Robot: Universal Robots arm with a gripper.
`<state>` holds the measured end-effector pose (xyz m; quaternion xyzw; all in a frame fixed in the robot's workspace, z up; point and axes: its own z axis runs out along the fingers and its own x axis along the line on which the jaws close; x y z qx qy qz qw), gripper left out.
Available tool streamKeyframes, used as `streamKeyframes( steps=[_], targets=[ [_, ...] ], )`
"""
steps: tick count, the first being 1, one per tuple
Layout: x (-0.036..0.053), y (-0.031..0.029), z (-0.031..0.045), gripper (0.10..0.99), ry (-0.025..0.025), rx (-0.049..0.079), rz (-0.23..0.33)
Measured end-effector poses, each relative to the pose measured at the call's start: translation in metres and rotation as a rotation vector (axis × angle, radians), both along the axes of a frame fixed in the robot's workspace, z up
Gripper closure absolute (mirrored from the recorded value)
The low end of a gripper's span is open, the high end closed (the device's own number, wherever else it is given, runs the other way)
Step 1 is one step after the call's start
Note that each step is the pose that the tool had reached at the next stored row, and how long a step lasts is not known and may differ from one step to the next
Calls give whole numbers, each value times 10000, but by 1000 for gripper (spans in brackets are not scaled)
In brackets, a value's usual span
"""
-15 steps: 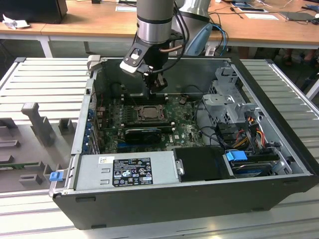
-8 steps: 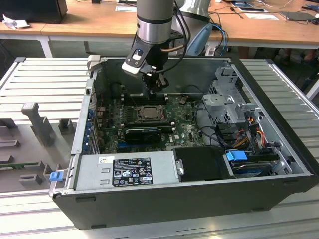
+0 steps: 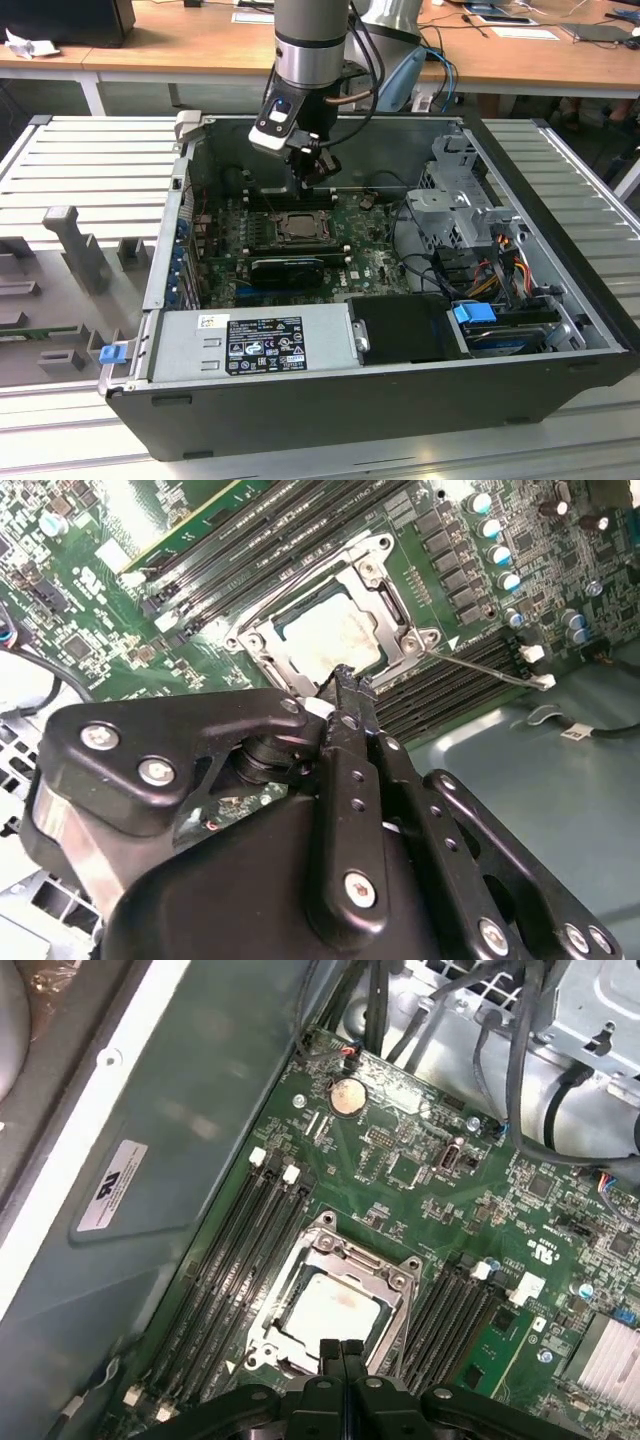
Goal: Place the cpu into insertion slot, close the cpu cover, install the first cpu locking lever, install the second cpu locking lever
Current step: 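Install the first cpu locking lever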
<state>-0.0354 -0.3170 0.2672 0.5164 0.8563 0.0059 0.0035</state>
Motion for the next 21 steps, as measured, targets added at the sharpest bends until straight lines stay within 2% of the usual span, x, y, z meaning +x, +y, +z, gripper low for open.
streamKeyframes(
  steps=[9,21],
  targets=[
    [0,0,0,980,0,1,525],
    [0,0,0,980,0,0,1792]
  ],
)
